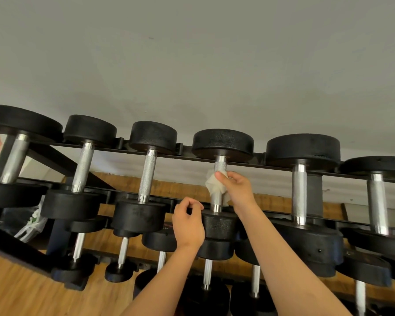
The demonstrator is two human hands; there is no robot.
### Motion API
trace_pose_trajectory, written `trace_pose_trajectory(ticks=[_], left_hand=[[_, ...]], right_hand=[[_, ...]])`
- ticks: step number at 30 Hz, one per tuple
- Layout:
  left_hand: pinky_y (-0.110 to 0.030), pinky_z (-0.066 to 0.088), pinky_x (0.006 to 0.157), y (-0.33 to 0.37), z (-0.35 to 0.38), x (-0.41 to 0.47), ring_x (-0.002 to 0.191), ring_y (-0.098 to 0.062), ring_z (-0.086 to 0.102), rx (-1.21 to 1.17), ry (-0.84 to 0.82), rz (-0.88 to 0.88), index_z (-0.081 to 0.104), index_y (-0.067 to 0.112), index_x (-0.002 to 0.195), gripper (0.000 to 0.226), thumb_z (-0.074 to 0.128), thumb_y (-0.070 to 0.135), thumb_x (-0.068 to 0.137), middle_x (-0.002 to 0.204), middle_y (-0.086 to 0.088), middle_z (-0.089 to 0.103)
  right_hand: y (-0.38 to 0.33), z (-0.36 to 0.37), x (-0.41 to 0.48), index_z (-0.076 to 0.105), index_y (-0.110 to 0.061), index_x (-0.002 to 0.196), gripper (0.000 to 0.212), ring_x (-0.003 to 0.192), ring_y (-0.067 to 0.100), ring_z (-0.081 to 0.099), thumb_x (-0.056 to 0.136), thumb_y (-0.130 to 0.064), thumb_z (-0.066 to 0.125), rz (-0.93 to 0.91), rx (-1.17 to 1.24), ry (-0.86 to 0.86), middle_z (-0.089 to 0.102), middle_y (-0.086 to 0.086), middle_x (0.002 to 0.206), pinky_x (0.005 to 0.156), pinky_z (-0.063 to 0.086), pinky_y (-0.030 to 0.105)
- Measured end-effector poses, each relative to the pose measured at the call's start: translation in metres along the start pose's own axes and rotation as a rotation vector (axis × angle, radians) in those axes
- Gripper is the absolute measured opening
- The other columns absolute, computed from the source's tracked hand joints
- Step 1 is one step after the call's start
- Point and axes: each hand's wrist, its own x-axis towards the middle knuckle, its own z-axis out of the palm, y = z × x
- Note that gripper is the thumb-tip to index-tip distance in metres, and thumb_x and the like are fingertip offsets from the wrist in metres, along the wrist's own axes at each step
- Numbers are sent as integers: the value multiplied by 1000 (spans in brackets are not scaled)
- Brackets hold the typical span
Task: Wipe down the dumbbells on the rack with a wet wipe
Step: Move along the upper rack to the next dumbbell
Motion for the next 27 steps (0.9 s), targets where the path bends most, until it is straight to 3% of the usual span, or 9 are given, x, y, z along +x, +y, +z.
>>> trace_pose_trajectory(ticks=[3, 7, 11, 13, 17, 21, 23, 27], left_hand=[[-44, 49, 83, 0, 0, 0, 85, -23, 58, 7, 5, 7, 59, 20, 70, 26, 51, 9, 92, 77, 0, 62], [-44, 49, 83, 0, 0, 0, 85, -24, 58, -3, 4, 6, 58, 20, 69, 27, 51, 8, 92, 76, 2, 62], [-46, 49, 83, 1, 0, 0, 85, -25, 58, -4, 7, 9, 59, 19, 69, 27, 51, 7, 92, 74, 3, 62], [-46, 49, 83, 3, -1, -1, 85, -25, 58, -1, 8, 10, 59, 18, 69, 27, 51, 6, 92, 75, 2, 62], [-46, 49, 84, 4, -1, -2, 87, -24, 59, 9, 2, 11, 59, 16, 71, 26, 50, 7, 93, 78, -1, 63], [-43, 49, 81, 6, -1, -3, 84, -24, 58, 7, 5, 20, 60, 14, 71, 26, 50, 5, 93, 76, -1, 62], [-39, 48, 79, 7, -1, -4, 82, -22, 58, 3, 5, 19, 60, 13, 71, 25, 50, 5, 93, 75, -1, 62], [-36, 47, 78, 7, -1, -4, 82, -22, 58, -5, 1, 15, 60, 10, 72, 23, 50, 5, 92, 76, -3, 63]], right_hand=[[1, -1, -1, 68, -14, 93, 10, 79, 9, 63, 89, -22, 69, -29, 26, 50, 69, -2, 88, 64, 46, 15], [3, -4, 4, 71, -7, 101, 13, 85, 10, 61, 92, -15, 65, -54, 72, 183, 68, -4, 90, 65, 41, 14], [0, 0, 3, 66, -12, 105, 15, 84, 5, 59, 91, -17, 66, -35, 70, 70, 66, -4, 95, 63, 43, 15], [0, 1, 2, 67, -11, 102, 13, 82, 3, 59, 89, -15, 69, -65, 75, 103, 67, -4, 93, 61, 44, 10], [4, -6, 6, 69, -13, 91, 6, 86, 9, 61, 89, -8, 67, -92, 104, 206, 68, -2, 93, 77, 49, 20], [2, 0, 5, 65, -8, 100, 20, 79, 3, 61, 84, -14, 75, -97, 86, 111, 67, -6, 89, 60, 45, 11], [3, 0, 5, 67, -5, 96, 17, 75, 4, 62, 84, -13, 75, -114, 73, 156, 68, -4, 84, 55, 44, 6], [4, -11, 4, 69, -8, 87, 3, 80, 12, 61, 87, -10, 71, -88, 76, 219, 67, -2, 82, 61, 45, 15]])
